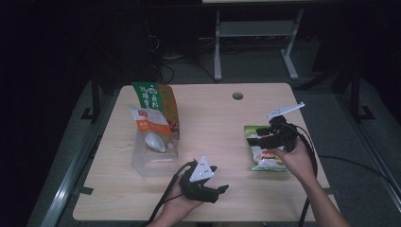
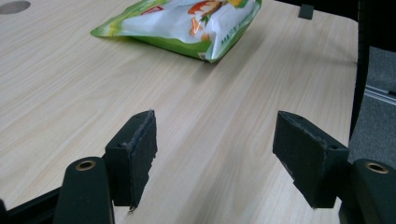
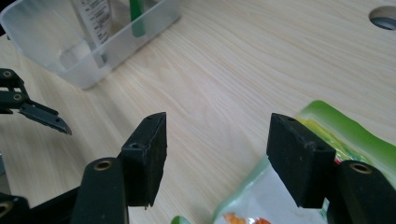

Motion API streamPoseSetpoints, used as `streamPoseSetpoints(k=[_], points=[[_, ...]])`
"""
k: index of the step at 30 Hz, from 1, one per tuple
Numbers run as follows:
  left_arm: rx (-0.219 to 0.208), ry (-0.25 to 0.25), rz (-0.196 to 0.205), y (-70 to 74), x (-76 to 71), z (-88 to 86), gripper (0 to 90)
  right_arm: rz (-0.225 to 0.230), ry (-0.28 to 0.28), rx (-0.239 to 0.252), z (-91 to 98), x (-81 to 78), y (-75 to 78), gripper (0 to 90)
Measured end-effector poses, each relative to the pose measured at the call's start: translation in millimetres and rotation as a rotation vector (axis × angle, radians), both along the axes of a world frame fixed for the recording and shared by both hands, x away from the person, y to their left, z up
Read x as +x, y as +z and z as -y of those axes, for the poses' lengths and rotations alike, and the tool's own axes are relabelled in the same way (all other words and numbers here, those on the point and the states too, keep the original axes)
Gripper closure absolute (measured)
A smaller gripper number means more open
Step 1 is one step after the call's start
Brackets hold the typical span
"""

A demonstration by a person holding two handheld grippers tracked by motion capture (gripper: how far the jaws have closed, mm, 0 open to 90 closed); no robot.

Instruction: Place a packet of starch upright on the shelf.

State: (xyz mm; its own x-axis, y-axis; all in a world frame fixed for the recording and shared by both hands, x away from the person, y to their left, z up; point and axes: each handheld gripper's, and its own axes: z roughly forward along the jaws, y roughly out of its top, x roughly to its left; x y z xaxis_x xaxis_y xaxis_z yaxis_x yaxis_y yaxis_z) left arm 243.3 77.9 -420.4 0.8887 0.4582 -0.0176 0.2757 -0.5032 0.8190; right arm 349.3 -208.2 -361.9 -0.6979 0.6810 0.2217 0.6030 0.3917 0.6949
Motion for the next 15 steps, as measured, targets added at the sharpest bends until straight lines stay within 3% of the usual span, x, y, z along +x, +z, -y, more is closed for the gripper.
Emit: streamPoseSetpoints(k=[15], points=[[0.006, -0.021, -0.013, 0.1, 12.3, 22.0, 30.7, -0.065, -0.088, -0.052, 31.4, 5.9, -21.3, 33.4]])
